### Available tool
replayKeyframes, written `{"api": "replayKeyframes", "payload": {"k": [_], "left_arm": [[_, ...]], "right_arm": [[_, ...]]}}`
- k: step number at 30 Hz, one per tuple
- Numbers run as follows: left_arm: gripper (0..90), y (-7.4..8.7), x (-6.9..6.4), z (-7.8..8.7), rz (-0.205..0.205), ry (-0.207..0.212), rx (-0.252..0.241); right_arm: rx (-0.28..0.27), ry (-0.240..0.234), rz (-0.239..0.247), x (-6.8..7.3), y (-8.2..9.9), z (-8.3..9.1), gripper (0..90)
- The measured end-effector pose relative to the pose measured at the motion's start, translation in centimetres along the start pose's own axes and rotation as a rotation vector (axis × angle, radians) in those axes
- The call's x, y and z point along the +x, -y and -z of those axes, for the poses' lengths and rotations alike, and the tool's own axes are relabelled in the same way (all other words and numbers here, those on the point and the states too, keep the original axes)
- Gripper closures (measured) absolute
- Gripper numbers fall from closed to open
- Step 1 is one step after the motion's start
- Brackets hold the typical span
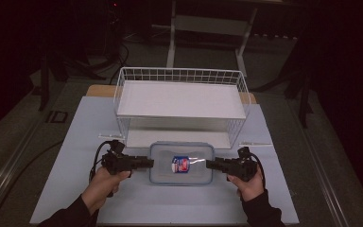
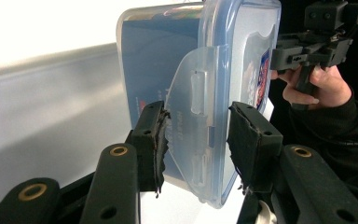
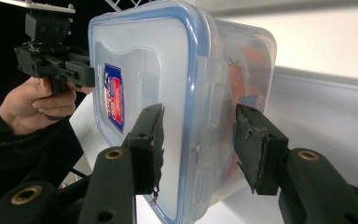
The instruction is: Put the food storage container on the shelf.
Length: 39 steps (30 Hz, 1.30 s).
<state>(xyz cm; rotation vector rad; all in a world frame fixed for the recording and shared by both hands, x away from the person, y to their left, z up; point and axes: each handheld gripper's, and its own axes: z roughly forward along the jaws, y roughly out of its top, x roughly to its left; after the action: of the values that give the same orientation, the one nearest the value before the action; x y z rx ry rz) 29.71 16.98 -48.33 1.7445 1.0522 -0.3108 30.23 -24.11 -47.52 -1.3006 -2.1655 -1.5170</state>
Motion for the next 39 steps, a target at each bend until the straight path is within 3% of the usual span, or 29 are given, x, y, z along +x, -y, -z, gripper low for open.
{"api": "replayKeyframes", "payload": {"k": [5,9,17,20,22,28,35,39], "left_arm": [[57.1,-0.9,0.4,-0.4,-0.017,-0.004,-0.007],[57.1,-1.2,1.1,-1.2,0.003,0.004,-0.013],[56.5,-1.8,2.1,-2.3,-0.021,-0.029,-0.051],[55.6,-1.9,2.2,-2.6,-0.058,-0.068,-0.065],[55.1,-2.0,2.3,-2.8,-0.059,-0.087,-0.076],[54.8,-2.3,2.3,-3.4,-0.084,-0.118,-0.118],[53.0,-2.3,2.6,-4.5,-0.128,-0.162,-0.205],[52.5,-2.5,2.8,-4.9,-0.132,-0.182,-0.21]], "right_arm": [[-0.018,0.013,0.012,-0.4,-0.7,-0.1,53.5],[-0.026,0.025,0.015,-0.9,-1.3,-0.1,53.5],[-0.036,0.044,0.02,-2.6,-2.0,-0.8,53.0],[-0.04,0.049,0.041,-3.0,-2.4,-1.2,52.8],[-0.046,0.053,0.048,-3.2,-2.6,-1.5,52.7],[-0.085,0.049,0.066,-4.3,-3.0,-1.9,52.2],[-0.122,0.074,0.116,-5.0,-3.5,-2.2,51.5],[-0.138,0.082,0.127,-5.6,-3.7,-2.5,51.2]]}}
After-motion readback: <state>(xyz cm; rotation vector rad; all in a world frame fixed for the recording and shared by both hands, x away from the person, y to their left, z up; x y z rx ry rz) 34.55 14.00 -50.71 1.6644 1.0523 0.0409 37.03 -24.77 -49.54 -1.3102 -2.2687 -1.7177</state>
